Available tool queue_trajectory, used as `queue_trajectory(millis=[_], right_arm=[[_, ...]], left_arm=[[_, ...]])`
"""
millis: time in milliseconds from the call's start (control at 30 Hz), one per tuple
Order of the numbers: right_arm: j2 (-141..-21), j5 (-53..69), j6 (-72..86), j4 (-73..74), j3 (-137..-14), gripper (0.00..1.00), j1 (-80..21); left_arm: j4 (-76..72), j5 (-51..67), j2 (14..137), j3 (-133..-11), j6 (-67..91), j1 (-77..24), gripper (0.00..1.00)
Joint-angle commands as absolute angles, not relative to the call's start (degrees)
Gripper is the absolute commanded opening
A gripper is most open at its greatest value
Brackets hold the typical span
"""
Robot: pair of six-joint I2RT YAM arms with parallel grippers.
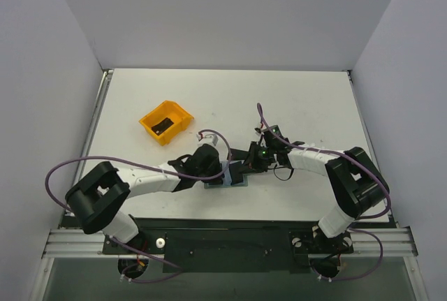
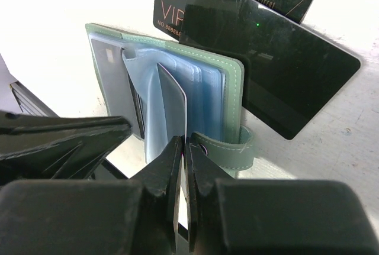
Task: Put the credit cards into the card holder
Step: Turn over the card slot in the card holder.
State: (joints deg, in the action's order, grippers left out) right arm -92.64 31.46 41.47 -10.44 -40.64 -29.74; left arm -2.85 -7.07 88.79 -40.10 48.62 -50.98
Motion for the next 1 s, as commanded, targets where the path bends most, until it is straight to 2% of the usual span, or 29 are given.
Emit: queue_trajectory(millis=[0,267,533,967], right_arm=[[-93.3,29.5,41.5,-10.6,-39.8,0.00,-30.1],[-92.7,29.8,41.2,-10.1,-40.4,0.00,-30.2],[-90.2,31.3,41.2,-9.2,-42.2,0.00,-31.6],[-89.4,30.7,41.6,-8.5,-47.7,0.00,-37.1]], left_arm=[[3.9,-9.2,80.0,-39.8,47.0,-50.5,0.00],[5.3,-11.8,77.4,-32.4,49.0,-46.1,0.00],[3.1,-11.1,83.9,-31.6,49.5,-46.0,0.00],[2.3,-10.6,83.8,-30.7,49.5,-46.0,0.00]])
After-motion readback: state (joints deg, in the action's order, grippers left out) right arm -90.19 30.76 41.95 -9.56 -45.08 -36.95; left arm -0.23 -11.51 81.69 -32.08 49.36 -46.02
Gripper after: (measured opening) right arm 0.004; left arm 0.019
